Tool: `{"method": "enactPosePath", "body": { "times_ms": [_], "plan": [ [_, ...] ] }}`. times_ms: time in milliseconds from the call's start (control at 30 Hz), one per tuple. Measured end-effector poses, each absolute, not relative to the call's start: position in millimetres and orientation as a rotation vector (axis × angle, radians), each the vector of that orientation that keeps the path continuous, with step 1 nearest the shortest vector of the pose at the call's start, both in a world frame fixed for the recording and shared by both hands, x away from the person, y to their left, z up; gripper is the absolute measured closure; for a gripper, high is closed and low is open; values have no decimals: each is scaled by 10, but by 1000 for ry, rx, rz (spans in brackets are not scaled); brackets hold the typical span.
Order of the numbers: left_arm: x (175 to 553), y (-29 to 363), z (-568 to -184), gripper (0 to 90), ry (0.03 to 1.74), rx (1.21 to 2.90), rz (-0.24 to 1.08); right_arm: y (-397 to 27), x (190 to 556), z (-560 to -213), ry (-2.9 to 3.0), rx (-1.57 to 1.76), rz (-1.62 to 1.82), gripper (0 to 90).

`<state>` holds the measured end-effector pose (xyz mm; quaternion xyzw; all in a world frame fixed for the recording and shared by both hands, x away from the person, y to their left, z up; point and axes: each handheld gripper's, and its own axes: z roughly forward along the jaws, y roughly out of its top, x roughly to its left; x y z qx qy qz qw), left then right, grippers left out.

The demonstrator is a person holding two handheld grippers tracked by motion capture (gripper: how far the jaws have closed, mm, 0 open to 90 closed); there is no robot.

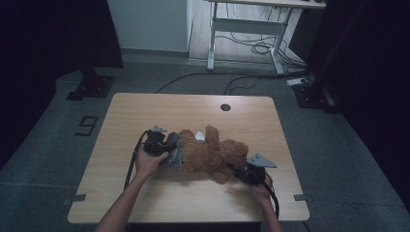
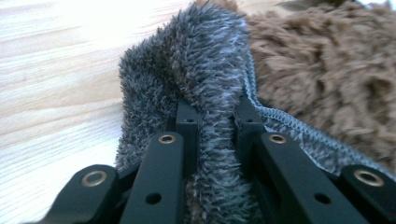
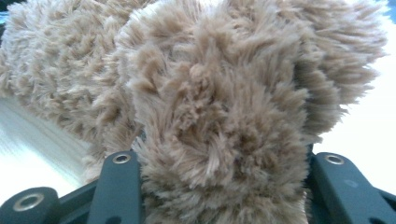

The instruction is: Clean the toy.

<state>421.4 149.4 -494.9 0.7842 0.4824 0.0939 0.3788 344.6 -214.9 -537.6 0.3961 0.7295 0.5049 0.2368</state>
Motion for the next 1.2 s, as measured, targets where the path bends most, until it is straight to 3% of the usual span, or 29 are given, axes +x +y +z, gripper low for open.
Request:
{"method": "enactPosePath", "body": {
  "times_ms": [467, 700, 900, 1067, 1200],
  "plan": [
    [4635, 1431, -4852, 773, 1256, 1929, 266, -2052, 3802, -5335, 1980, 1075, 1358, 503],
    [4599, 1461, -4522, 769, 1179, 1872, 301, -2081, 3887, -5377, 1980, 1002, 1356, 496],
    [4513, 1107, -4235, 765, 1039, 1911, 277, -2079, 3854, -5387, 1978, 978, 1354, 489],
    [4563, 787, -4387, 758, 1042, 1997, 220, -2099, 3811, -5407, 1986, 954, 1367, 472],
    [4572, 752, -4480, 765, 1066, 2015, 195, -2105, 3787, -5415, 1995, 939, 1365, 455]
  ]
}}
